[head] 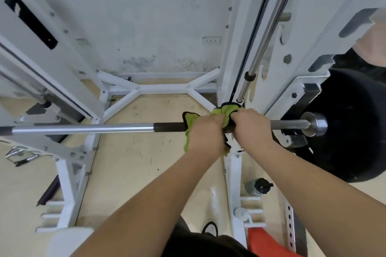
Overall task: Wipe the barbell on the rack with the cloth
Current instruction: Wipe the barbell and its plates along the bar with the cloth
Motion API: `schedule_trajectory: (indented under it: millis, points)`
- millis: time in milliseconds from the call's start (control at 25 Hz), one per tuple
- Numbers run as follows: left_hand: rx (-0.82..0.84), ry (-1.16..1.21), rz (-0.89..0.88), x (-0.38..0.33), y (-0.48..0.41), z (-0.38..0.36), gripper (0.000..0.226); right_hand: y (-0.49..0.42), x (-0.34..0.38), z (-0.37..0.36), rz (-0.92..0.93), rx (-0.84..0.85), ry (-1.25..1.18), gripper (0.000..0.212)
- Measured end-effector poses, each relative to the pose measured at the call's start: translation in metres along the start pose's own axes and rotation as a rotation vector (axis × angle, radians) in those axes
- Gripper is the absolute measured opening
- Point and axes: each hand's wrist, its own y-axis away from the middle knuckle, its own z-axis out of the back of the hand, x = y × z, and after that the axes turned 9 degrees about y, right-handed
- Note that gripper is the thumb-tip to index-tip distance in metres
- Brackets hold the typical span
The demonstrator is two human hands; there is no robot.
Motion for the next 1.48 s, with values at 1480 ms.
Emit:
schedule_trajectory:
  millis: [1480]
  points:
    - [-0.85, 1.682, 0.962, 0.078, 0.033, 0.006, 0.034, -0.007, -0.002, -0.004, 0.085, -0.003, 0.032, 0.025]
